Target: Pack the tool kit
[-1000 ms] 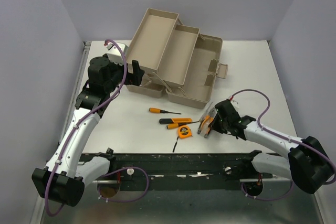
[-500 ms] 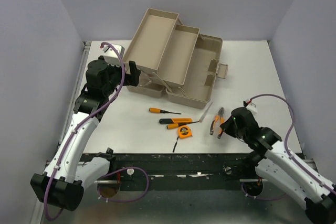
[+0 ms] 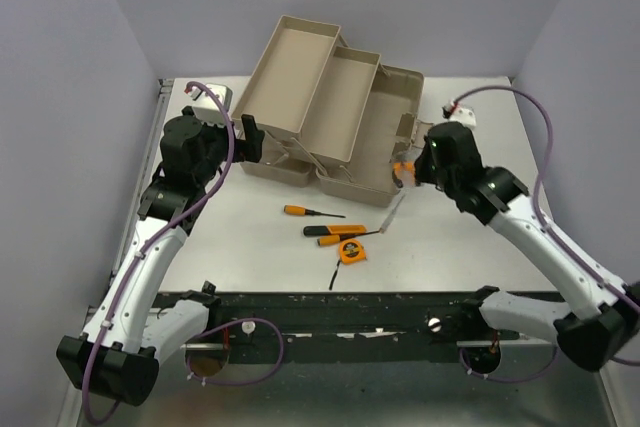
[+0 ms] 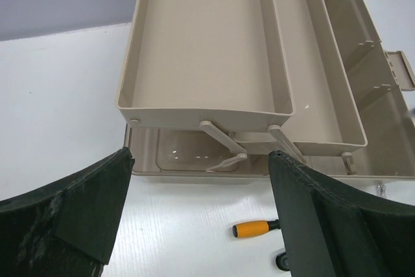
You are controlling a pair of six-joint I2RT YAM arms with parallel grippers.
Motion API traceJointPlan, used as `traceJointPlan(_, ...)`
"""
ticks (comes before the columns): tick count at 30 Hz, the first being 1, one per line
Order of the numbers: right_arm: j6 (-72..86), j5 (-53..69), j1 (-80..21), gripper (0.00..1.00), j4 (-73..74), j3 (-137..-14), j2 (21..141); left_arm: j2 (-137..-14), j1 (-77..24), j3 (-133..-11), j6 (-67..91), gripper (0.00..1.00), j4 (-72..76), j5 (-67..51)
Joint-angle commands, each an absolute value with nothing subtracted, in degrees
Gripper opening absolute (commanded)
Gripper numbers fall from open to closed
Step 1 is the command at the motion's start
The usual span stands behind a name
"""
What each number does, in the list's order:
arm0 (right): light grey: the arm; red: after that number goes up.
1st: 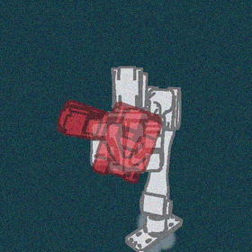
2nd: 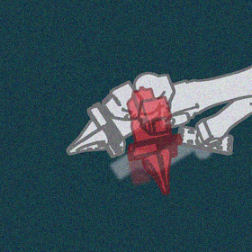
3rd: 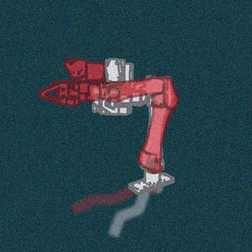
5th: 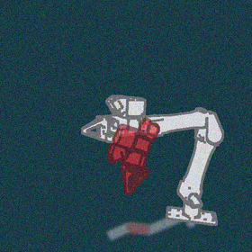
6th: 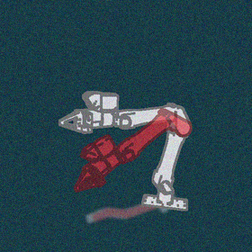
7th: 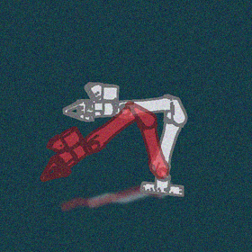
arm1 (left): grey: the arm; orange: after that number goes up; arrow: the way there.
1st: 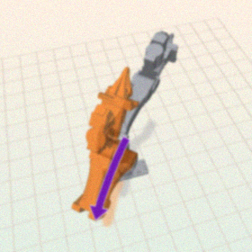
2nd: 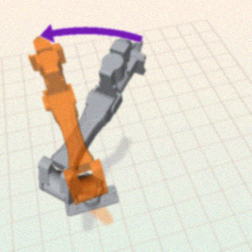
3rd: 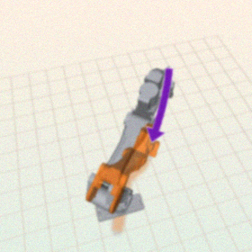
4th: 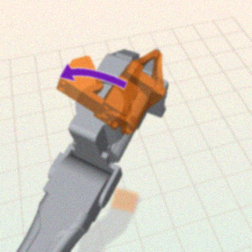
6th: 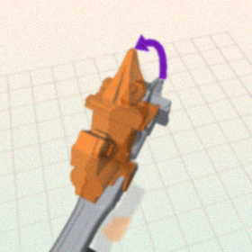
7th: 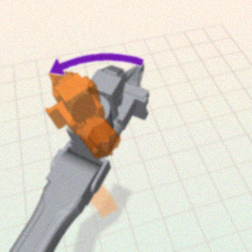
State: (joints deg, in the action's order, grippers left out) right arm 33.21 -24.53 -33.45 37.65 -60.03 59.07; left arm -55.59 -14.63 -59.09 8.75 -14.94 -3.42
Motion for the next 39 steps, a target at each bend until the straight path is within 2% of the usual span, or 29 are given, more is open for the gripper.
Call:
traceJointPlan(1, 23.21, -23.05, -30.86, 0.01, 33.23, -71.08, 72.13, -53.70, -14.68, -57.92, 10.02, 0.99, -13.01, -2.55)
traceJointPlan(4, 23.64, -16.19, -27.17, 0.01, 32.87, -77.41, 82.14, -53.44, -14.68, -57.83, 9.93, 0.99, -13.09, -2.11)
traceJointPlan(9, 24.43, -13.63, -26.72, 0.01, 33.57, -84.63, 92.98, -53.00, -14.68, -57.92, 9.58, 0.99, -13.18, -1.41)
traceJointPlan(20, 23.99, -11.86, -26.81, 0.01, 31.20, -77.88, 85.00, -53.53, -14.68, -58.18, 9.32, 0.99, -13.54, -1.14)
traceJointPlan(22, 25.22, -12.83, -26.72, 0.11, 32.51, -75.51, 81.84, -53.96, -14.68, -58.10, 9.32, 0.99, -13.62, -0.88)
traceJointPlan(26, 27.24, -12.40, -26.72, 0.49, 36.38, -69.36, 75.34, -54.49, -14.68, -58.27, 9.32, 0.99, -13.80, -1.14)
traceJointPlan(28, 27.94, -11.69, -26.72, 0.60, 38.31, -67.07, 72.78, -54.84, -14.77, -58.36, 9.49, 0.99, -13.80, -1.58)
traceJointPlan(32, 28.48, -7.40, -26.72, 0.68, 39.81, -64.87, 70.66, -55.46, -14.77, -58.36, 9.93, 0.99, -13.89, -2.55)
traceJointPlan(39, 29.97, -2.99, -26.72, 0.65, 39.20, -67.49, 76.72, -55.55, -14.77, -58.18, 9.93, 0.99, -13.80, -2.38)
